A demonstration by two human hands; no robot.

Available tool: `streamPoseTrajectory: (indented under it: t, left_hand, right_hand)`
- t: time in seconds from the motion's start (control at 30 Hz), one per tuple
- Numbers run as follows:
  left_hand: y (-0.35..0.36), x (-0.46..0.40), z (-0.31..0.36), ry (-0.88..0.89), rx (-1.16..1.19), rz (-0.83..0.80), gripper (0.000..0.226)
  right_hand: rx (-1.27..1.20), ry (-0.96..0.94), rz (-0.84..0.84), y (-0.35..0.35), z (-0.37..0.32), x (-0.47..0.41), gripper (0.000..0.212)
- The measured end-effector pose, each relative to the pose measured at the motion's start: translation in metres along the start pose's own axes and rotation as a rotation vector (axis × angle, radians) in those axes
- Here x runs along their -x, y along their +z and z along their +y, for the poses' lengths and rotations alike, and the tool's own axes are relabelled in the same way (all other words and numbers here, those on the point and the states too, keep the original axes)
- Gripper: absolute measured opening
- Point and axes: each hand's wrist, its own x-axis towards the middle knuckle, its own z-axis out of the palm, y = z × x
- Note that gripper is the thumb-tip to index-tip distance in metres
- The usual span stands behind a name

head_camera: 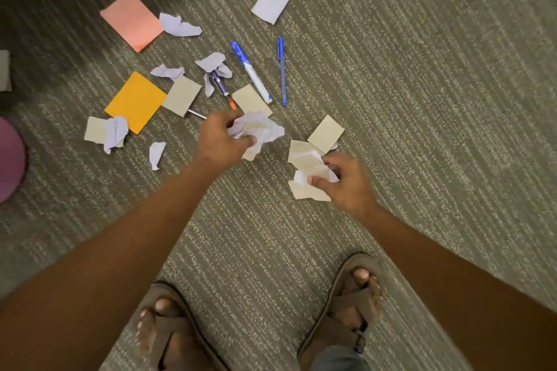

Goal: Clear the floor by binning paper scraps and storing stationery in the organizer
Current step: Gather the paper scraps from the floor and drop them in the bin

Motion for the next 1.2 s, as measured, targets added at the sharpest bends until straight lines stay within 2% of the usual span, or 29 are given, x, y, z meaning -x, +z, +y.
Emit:
streamPoseTrajectory:
  t: [0.1,0.2,0.33,0.47,0.53,0.6,0.7,0.77,0.87,0.93,1.0,1.07,1.13,1.2]
  left_hand:
    - [0.000,0.008,-0.028,-0.105,0.066,0.039,0.031]
    - [0.000,0.018,-0.044,-0.153,0.118,0.046,0.028]
    - [0.001,0.025,-0.054,-0.163,0.126,0.065,0.028]
    - [0.000,0.017,-0.055,-0.184,0.110,0.078,0.028]
    - [-0.002,0.010,-0.046,-0.154,0.093,0.074,0.026]
    - [-0.004,0.000,-0.034,-0.090,0.058,0.060,0.022]
    - [-0.007,-0.019,-0.010,0.032,-0.110,-0.007,0.027]
    - [-0.004,-0.034,0.005,0.106,-0.270,-0.055,0.034]
    - [0.007,-0.056,0.018,0.108,-0.515,-0.091,0.033]
    - [0.014,-0.066,0.020,0.100,-0.591,-0.092,0.028]
    - [0.021,-0.071,0.022,0.080,-0.631,-0.068,0.027]
    - [0.027,-0.074,0.022,0.057,-0.646,-0.045,0.034]
    - [0.031,-0.076,0.023,0.021,-0.623,-0.008,0.042]
    - [0.031,-0.077,0.025,-0.006,-0.592,0.015,0.041]
  right_hand:
    - [0.285,-0.196,-0.130,0.000,-0.016,-0.033,0.033]
    - [0.540,-0.256,-0.264,0.009,-0.021,-0.055,0.036]
    - [0.656,-0.242,-0.172,0.018,-0.016,-0.055,0.039]
    - [0.832,-0.312,-0.050,0.017,-0.022,-0.038,0.029]
    - [0.757,-0.330,0.025,0.012,-0.023,-0.034,0.025]
    - [0.545,-0.295,0.043,0.005,-0.021,-0.031,0.027]
    - [-0.001,-0.069,0.048,-0.008,-0.013,-0.031,0.039]
    - [-0.170,0.031,0.138,-0.015,-0.005,-0.033,0.051]
    - [-0.035,0.049,0.225,-0.023,0.005,-0.042,0.059]
    - [0.104,0.052,0.211,-0.025,0.006,-0.050,0.060]
    - [0.224,0.058,0.156,-0.022,0.005,-0.057,0.063]
    - [0.299,0.068,0.131,-0.017,0.001,-0.059,0.062]
    - [0.353,0.098,0.170,-0.013,-0.003,-0.060,0.063]
    - [0.408,0.109,0.197,-0.010,-0.005,-0.060,0.064]
